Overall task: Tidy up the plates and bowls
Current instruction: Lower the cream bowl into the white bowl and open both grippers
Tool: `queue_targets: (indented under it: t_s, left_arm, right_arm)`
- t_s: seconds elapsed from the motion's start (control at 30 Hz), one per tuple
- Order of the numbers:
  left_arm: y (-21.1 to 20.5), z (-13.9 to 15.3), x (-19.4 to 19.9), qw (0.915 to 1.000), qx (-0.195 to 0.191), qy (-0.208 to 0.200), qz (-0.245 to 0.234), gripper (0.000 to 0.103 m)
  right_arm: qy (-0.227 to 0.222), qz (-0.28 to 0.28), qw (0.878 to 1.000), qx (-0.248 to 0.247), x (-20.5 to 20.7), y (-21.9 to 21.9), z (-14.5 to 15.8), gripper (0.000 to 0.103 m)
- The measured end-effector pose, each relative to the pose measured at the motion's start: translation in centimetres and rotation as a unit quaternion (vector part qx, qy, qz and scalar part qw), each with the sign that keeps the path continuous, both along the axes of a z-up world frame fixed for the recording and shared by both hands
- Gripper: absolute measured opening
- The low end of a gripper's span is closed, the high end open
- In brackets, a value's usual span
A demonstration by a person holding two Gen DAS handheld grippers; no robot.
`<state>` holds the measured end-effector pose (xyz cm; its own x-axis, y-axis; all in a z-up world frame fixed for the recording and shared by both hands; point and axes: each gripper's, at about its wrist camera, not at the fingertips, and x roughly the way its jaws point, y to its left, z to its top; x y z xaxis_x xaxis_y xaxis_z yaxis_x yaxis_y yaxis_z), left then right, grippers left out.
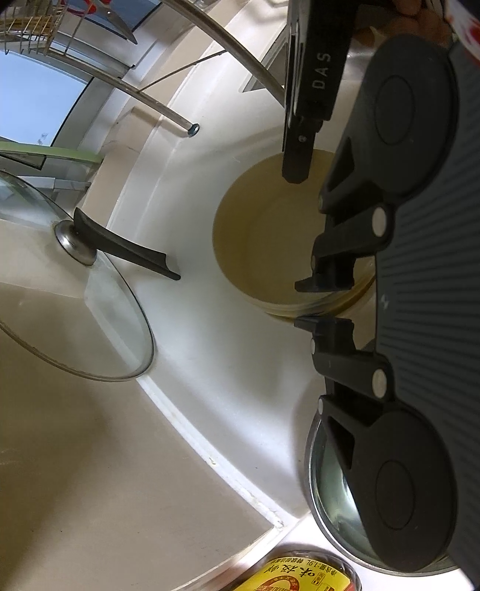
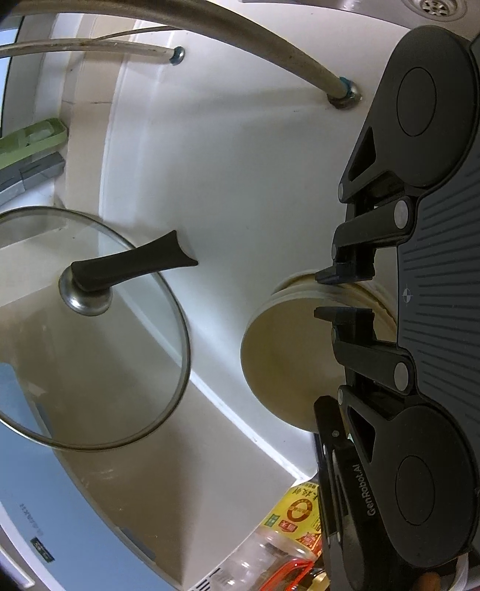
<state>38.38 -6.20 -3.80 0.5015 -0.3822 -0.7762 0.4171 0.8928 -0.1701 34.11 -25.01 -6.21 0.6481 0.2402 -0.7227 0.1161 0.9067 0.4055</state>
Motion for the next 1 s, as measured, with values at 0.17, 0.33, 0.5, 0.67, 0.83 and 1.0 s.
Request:
queue_targets:
  t_s: [0.17, 0.33, 0.5, 0.67, 0.83, 1.0]
  left_arm:
    - [0.1, 0.5, 0.3, 0.9999, 0.007, 0.007, -0.008, 0.011]
    - [0.2, 0.5, 0.7, 0.9997, 0.008, 0.022, -0.01, 0.011]
    - [0.2, 0.3, 0.8, 0.9996, 0.003, 0.025, -0.012, 0.011]
    - [0.3, 0.7, 0.4, 0.9999, 0.002, 0.007, -0.011, 0.011]
    - [0.4, 1.6, -0.5, 0.9996, 0.014, -0.024, -0.006, 0.012]
    - [0.7, 2.9, -2.1, 0.9987, 0.013, -0.048, -0.011, 0.013]
  right_arm:
    - [0.023, 0.004, 1.0, 0.007, 0.9, -0.3, 0.9, 0.013]
    - [0.05, 0.002, 0.999, 0.021, 1.7, -0.7, 1.5, 0.013]
    - [0.067, 0.002, 0.998, 0.002, 2.0, -0.2, 1.1, 0.013]
    - [0.045, 0.004, 0.999, -0.029, 1.3, 0.4, 1.1, 0.015]
    - [0.009, -0.002, 0.999, -0.043, -0.2, 0.3, 1.7, 0.04]
    - [-0.019, -0.008, 0.999, -0.043, -2.4, 0.2, 3.0, 0.043]
